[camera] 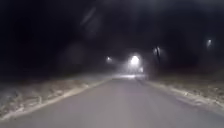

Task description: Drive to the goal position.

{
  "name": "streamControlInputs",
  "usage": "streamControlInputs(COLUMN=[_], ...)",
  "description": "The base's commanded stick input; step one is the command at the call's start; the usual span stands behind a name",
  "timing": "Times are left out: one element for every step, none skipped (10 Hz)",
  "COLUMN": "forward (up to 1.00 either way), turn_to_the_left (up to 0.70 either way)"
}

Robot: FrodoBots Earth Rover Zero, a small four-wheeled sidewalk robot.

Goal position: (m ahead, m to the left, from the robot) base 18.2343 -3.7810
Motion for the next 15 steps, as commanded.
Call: streamControlInputs(forward=[1.00,1.00,1.00,1.00,1.00,1.00,1.00,1.00,1.00,1.00,1.00,1.00,1.00,1.00,1.00], turn_to_the_left=[-0.08,-0.10,-0.09,-0.10,-0.10,-0.08,-0.02,-0.02,-0.02,-0.02,-0.02,-0.01,0.00,0.00,0.04])
